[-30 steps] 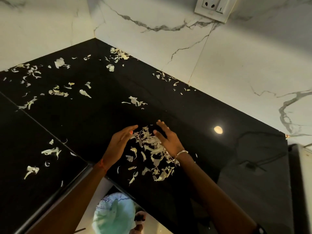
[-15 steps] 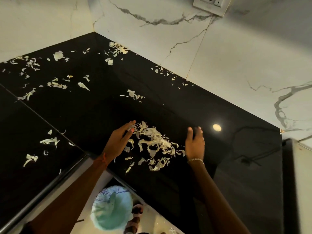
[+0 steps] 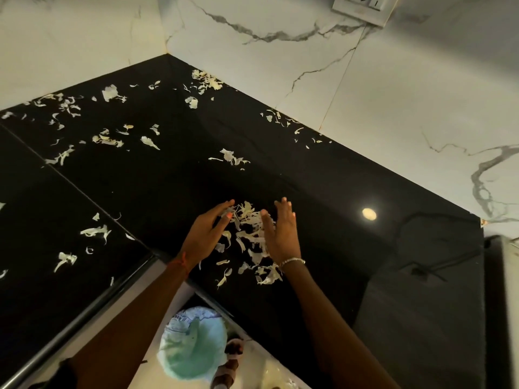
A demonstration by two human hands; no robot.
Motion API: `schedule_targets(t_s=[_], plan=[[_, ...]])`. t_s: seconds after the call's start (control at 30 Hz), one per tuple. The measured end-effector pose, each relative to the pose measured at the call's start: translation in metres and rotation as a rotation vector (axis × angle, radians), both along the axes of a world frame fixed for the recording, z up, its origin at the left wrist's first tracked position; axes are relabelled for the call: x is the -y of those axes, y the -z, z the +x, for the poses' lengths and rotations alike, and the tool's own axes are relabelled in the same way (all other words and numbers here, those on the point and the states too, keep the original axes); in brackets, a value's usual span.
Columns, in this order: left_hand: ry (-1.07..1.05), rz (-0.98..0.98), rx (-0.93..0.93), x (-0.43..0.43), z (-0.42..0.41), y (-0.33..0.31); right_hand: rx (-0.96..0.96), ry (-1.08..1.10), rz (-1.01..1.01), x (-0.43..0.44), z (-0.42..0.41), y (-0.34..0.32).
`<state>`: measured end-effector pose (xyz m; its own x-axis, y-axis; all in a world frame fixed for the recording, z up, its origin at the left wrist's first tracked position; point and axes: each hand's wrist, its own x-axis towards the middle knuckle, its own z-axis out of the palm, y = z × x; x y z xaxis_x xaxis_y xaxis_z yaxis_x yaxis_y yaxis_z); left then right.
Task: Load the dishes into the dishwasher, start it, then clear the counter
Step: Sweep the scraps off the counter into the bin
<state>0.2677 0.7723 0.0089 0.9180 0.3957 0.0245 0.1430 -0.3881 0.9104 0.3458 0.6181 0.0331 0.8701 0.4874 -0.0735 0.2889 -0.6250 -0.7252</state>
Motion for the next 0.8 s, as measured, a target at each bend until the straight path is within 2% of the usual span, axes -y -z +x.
schedule_targets(t_s=[0.1, 0.17, 0.23, 0.3, 0.43, 0.5, 0.57, 0.67, 0.73, 0.8], plan=[[-0.022, -0.011, 0.038, 0.0, -0.001, -0.001, -0.046, -0.236, -0.093, -0.01, 0.008, 0.004], [-0.051, -0.006, 0.063, 0.001, -0.003, -0.001, -0.121, -0.388, -0.033, -0.017, 0.01, 0.005], [-0.105, -0.016, 0.083, 0.0, -0.003, 0.0, -0.111, -0.383, 0.04, -0.028, 0.016, 0.002], [-0.141, -0.013, 0.087, -0.001, -0.003, 0.0, -0.04, -0.389, -0.038, -0.04, 0.026, 0.003], [-0.14, -0.014, 0.074, -0.001, -0.003, -0.001, 0.108, -0.608, -0.357, -0.051, 0.032, 0.012], [-0.137, -0.036, 0.063, -0.001, -0.003, -0.001, 0.021, -0.634, -0.311, -0.043, 0.027, 0.007], [-0.121, -0.013, 0.043, -0.002, -0.002, 0.0, -0.147, -0.555, -0.091, -0.027, 0.02, -0.003], [-0.096, 0.051, 0.004, -0.002, -0.002, 0.002, -0.088, -0.24, 0.216, 0.002, 0.01, -0.013], [-0.082, 0.078, -0.018, -0.001, -0.002, 0.002, -0.04, 0.029, 0.275, 0.02, -0.002, -0.008], [-0.054, 0.074, -0.018, 0.001, -0.003, 0.002, -0.053, 0.184, 0.265, 0.03, -0.021, 0.001]])
